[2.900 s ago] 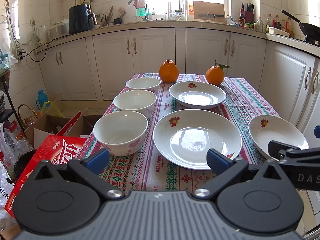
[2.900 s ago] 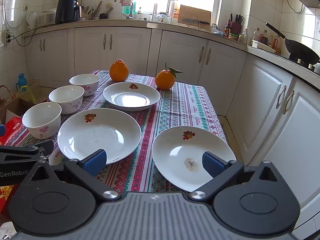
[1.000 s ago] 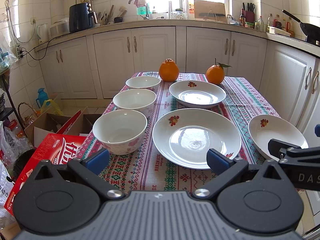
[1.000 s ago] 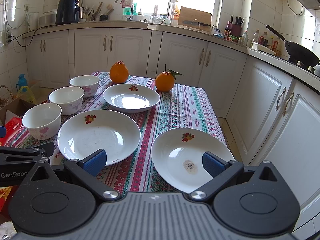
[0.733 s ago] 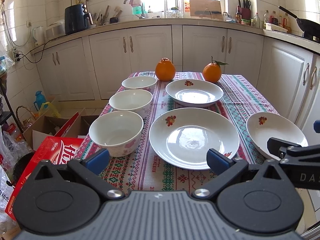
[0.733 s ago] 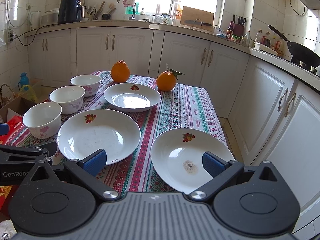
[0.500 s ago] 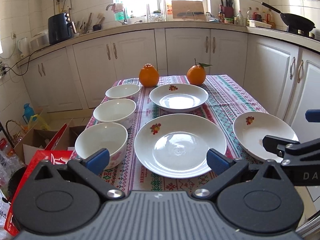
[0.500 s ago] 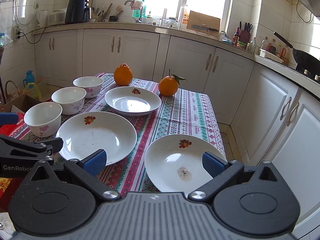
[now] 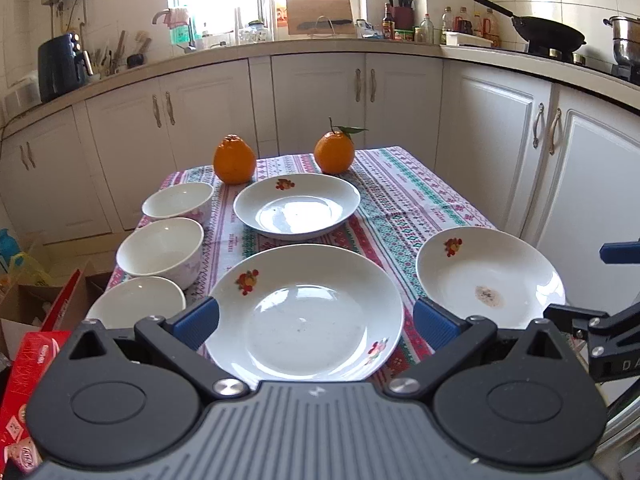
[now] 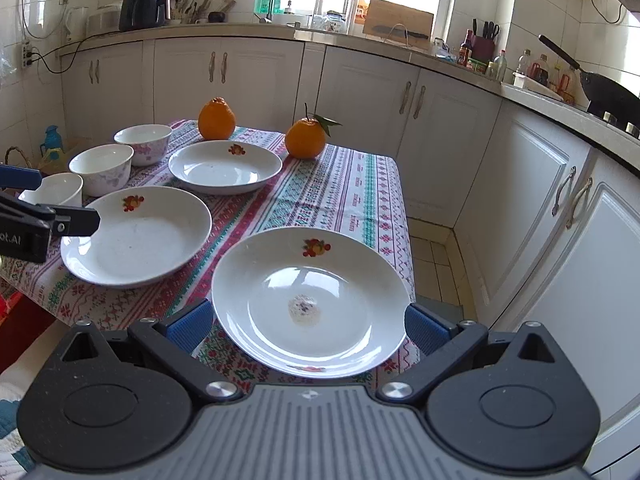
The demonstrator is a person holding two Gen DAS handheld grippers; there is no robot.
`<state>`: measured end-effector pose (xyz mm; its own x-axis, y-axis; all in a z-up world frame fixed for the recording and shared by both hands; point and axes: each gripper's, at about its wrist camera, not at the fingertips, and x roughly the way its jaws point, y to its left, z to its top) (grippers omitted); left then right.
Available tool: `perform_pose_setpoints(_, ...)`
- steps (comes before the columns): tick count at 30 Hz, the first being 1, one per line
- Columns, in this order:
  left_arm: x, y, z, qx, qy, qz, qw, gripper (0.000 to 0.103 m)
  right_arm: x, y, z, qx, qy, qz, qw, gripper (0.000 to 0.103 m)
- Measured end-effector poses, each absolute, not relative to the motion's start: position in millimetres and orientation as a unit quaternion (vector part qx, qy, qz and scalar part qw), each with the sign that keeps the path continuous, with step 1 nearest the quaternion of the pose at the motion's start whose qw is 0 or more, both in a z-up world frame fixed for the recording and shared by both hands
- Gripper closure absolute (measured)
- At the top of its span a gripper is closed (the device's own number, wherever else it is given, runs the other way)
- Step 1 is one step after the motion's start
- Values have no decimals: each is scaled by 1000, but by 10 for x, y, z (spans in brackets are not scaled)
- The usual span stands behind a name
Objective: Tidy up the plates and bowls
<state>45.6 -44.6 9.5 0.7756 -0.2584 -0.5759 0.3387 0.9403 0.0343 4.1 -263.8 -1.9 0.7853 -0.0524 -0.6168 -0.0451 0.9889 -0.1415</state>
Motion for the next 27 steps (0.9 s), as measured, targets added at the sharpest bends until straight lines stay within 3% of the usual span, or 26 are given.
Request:
perform_pose_setpoints(12, 729, -659, -12, 86, 327, -198, 920, 1, 154, -2967, -596, -30, 394, 20, 918, 0)
perform_pose_setpoints(27, 1121, -991, -90, 110, 354, -222, 902, 1, 400, -3087, -823, -23, 399, 76, 914, 0)
